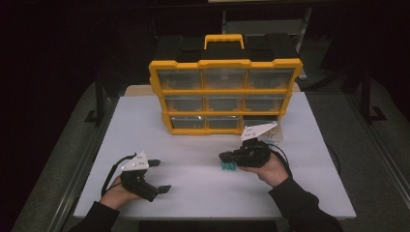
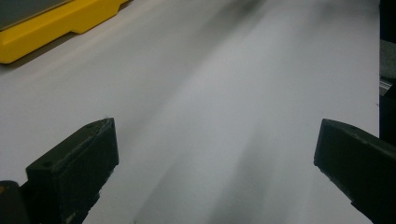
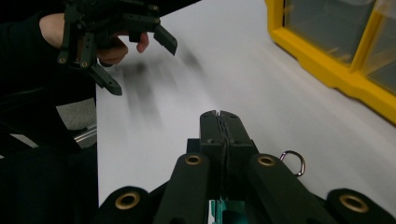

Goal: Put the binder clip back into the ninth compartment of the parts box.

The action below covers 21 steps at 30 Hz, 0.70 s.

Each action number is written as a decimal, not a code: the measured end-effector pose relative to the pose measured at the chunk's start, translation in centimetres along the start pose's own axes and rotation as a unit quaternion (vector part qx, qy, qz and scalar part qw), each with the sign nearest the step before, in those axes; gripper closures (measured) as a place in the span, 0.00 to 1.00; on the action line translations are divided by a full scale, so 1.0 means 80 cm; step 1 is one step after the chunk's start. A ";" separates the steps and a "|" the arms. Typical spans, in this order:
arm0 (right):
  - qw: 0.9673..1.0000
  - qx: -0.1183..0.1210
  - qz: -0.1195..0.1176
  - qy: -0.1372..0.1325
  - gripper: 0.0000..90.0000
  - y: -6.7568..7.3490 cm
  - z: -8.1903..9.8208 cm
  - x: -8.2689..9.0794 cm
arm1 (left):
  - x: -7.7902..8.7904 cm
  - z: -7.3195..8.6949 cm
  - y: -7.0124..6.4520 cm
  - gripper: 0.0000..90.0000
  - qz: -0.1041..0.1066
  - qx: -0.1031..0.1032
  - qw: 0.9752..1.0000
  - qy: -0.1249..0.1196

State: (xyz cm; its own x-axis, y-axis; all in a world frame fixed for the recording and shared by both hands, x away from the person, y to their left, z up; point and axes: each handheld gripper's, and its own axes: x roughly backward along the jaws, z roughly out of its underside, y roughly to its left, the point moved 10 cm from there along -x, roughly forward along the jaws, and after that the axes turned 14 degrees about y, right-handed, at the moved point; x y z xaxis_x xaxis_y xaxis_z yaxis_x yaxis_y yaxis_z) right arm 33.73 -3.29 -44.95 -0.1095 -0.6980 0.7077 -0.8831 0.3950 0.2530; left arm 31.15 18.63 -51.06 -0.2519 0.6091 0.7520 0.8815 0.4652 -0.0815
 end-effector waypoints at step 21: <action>0.998 0.010 0.044 -0.037 0.97 -0.015 -0.036 0.058 | -0.001 0.000 -0.001 0.00 0.000 -0.003 1.000 0.002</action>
State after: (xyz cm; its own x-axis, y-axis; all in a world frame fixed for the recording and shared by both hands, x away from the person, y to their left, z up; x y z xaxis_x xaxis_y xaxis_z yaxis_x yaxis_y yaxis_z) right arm 35.61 -5.29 -40.09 -0.2194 -0.7037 0.6757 -0.8771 0.4456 0.1792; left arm 31.14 18.55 -51.10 -0.2494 0.6068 0.7547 0.8841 0.4607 -0.0783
